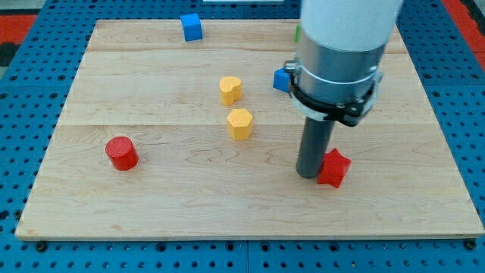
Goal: Move the yellow hexagon to the bottom of the blue cube
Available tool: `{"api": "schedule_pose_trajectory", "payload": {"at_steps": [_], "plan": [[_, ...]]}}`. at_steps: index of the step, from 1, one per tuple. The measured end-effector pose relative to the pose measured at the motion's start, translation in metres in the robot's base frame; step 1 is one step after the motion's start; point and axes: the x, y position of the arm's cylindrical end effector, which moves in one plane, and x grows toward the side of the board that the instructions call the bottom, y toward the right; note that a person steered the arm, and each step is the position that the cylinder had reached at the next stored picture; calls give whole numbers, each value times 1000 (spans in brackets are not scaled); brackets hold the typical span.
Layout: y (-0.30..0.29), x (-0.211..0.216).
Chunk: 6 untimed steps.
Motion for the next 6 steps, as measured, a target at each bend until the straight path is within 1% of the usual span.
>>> {"api": "schedule_pose_trajectory", "payload": {"at_steps": [1,2,3,4,5,6], "plan": [[-30,-12],[-47,-47],[-110,-58],[-170,-60],[-102,-60],[-95,-82]]}}
